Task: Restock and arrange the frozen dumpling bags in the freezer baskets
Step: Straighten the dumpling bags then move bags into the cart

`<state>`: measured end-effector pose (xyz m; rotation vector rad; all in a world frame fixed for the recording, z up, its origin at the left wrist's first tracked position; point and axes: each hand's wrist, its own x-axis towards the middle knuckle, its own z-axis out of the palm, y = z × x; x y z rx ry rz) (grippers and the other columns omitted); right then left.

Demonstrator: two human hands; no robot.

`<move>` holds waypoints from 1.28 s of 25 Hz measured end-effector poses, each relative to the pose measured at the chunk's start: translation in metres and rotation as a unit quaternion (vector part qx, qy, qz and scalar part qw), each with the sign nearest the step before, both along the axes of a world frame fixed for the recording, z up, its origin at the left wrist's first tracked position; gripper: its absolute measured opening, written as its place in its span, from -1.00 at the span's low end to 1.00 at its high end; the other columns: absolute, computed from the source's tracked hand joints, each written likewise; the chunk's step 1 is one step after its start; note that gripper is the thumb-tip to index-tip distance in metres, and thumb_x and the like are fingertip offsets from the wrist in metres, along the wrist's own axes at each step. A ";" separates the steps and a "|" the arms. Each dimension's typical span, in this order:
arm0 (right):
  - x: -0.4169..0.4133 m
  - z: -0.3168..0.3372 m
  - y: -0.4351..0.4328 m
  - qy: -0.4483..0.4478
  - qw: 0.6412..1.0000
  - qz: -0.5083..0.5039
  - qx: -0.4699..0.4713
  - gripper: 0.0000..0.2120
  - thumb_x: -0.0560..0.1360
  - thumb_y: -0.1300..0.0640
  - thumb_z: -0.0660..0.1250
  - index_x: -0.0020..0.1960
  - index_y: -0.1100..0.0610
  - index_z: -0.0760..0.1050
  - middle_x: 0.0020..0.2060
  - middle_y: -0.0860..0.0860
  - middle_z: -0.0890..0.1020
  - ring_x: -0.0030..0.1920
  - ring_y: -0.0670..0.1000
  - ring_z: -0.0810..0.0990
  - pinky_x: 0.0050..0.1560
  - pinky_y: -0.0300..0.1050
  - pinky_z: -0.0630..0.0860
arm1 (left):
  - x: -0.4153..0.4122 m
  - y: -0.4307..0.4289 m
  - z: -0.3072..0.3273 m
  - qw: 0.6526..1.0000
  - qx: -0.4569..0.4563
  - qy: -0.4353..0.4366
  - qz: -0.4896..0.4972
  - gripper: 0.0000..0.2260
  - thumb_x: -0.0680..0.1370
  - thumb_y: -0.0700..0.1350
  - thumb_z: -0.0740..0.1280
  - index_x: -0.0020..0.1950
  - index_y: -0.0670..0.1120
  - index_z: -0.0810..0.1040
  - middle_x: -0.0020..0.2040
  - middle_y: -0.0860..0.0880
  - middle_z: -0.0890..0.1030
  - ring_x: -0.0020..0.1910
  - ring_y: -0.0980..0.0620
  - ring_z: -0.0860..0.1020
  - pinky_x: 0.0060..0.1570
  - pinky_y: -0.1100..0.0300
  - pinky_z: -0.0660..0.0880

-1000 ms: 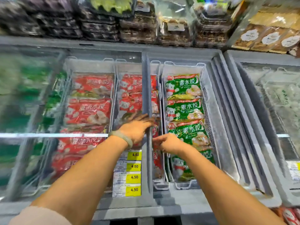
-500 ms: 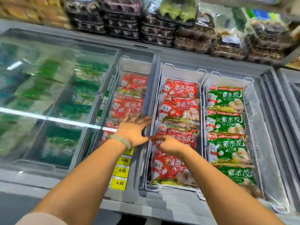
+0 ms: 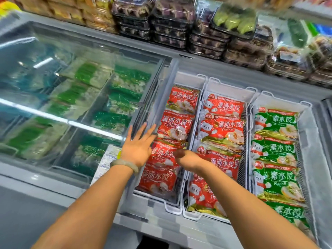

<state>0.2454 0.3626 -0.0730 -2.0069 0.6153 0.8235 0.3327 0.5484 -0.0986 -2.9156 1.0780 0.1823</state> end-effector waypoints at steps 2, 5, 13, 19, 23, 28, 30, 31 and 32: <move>0.005 -0.002 0.004 0.003 1.000 -0.001 0.003 -0.58 0.56 0.21 0.18 0.42 0.12 0.34 0.26 0.13 0.52 0.22 0.16 0.55 0.26 0.05 0.50 | 0.006 0.010 -0.001 1.000 0.017 0.000 0.009 -0.52 0.59 -0.02 0.07 0.53 0.12 0.15 0.56 0.15 -0.20 0.57 0.02 -0.16 0.47 -0.21 -0.30; 0.011 -0.002 0.010 -0.001 1.000 -0.002 0.006 -0.60 0.56 0.21 0.16 0.39 0.13 0.35 0.17 0.15 0.56 0.02 0.12 0.59 0.06 0.04 0.55 | 0.013 0.017 0.001 0.998 0.047 0.011 0.033 -0.46 0.58 -0.05 0.07 0.56 0.10 0.02 0.52 0.15 -0.32 0.56 0.00 -0.24 0.45 -0.24 -0.33; -0.002 0.002 0.003 -0.013 1.000 -0.014 -0.005 -0.61 0.55 0.20 0.17 0.38 0.14 0.37 0.23 0.14 0.52 0.21 0.17 0.54 0.24 0.09 0.49 | 0.024 0.022 0.009 0.993 0.081 0.028 0.080 -0.38 0.56 -0.22 0.06 0.56 0.11 -0.06 0.55 0.12 -0.29 0.55 -0.01 -0.28 0.40 -0.24 -0.40; -0.047 0.004 -0.027 -0.016 0.997 -0.069 -0.024 -0.66 0.56 0.23 0.14 0.31 0.21 0.44 0.10 0.11 0.55 -0.15 -0.02 0.51 -0.19 -0.17 0.47 | 0.017 0.007 0.011 0.990 0.096 0.020 0.105 -0.45 0.56 -0.19 0.10 0.55 0.03 0.09 0.58 0.05 -0.21 0.56 -0.09 -0.23 0.49 -0.18 -0.29; -0.098 0.010 -0.058 -0.006 0.994 -0.107 -0.034 -0.66 0.57 0.19 0.16 0.32 0.20 0.43 0.21 0.13 0.56 -0.02 0.01 0.56 -0.01 -0.09 0.56 | 0.001 -0.023 0.021 0.989 0.079 0.052 0.111 -0.48 0.50 -0.12 0.26 0.46 -0.06 0.28 0.56 -0.07 0.11 0.54 -0.17 0.01 0.52 -0.11 -0.08; -0.183 0.014 -0.108 -0.029 0.974 -0.214 -0.064 -0.73 0.56 0.21 0.18 0.22 0.18 0.50 -0.06 0.07 0.60 -0.18 0.00 0.52 -0.27 -0.20 0.47 | -0.045 -0.098 0.044 0.979 0.050 0.194 0.029 -0.63 0.57 -0.16 0.11 0.36 0.04 0.42 0.31 -0.14 0.51 0.26 -0.16 0.48 0.29 -0.02 0.44; -0.229 0.016 -0.136 -0.035 0.964 -0.250 -0.079 -0.77 0.56 0.24 0.18 0.15 0.19 0.54 -0.10 0.05 0.58 -0.19 0.01 0.51 -0.25 -0.21 0.43 | -0.071 -0.137 0.055 0.967 0.058 0.247 -0.010 -0.66 0.61 -0.13 0.10 0.35 0.05 0.45 0.30 -0.10 0.53 0.20 -0.12 0.55 0.20 0.07 0.50; -0.251 0.016 -0.149 -0.036 0.959 -0.270 -0.082 -0.78 0.55 0.26 0.18 0.11 0.20 0.55 -0.09 0.07 0.58 -0.16 0.02 0.51 -0.21 -0.18 0.43 | -0.085 -0.155 0.061 0.963 0.059 0.260 -0.024 -0.68 0.62 -0.11 0.10 0.34 0.02 0.47 0.30 -0.08 0.54 0.20 -0.09 0.55 0.19 0.11 0.48; -0.276 0.016 -0.163 -0.035 0.953 -0.291 -0.082 -0.79 0.56 0.28 0.17 0.08 0.21 0.56 -0.09 0.08 0.59 -0.15 0.04 0.51 -0.18 -0.14 0.43 | -0.102 -0.176 0.068 0.961 0.059 0.267 -0.036 -0.69 0.62 -0.11 0.10 0.31 0.00 0.50 0.28 -0.07 0.55 0.21 -0.08 0.54 0.18 0.14 0.47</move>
